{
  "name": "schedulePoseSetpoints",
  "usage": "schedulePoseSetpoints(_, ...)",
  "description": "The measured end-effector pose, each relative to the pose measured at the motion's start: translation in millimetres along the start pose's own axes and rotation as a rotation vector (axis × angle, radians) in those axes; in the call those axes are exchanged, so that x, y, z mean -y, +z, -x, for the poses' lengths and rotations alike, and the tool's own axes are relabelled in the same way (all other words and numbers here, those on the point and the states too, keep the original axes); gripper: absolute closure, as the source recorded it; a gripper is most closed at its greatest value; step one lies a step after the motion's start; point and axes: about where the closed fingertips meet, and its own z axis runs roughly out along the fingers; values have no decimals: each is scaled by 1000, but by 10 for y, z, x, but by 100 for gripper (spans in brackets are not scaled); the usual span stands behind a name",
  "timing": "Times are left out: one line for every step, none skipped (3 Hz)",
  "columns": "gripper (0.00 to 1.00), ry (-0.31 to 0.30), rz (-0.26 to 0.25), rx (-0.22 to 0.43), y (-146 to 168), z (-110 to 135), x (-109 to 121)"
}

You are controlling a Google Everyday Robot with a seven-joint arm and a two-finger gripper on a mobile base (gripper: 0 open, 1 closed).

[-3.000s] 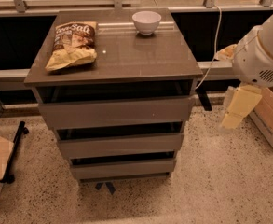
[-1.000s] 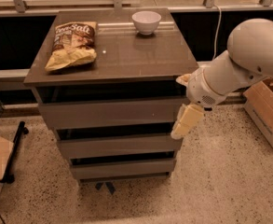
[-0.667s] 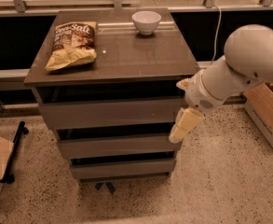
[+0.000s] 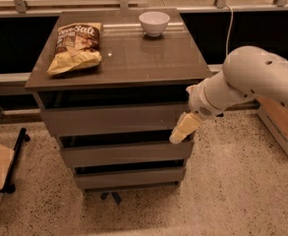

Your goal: Open top drawer

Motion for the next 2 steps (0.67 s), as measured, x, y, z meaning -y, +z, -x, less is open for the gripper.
schedulePoseSetpoints(0,89,-21,50,424,-152,350)
schedulePoseSetpoints(0,135,-3,88,746,-216,549)
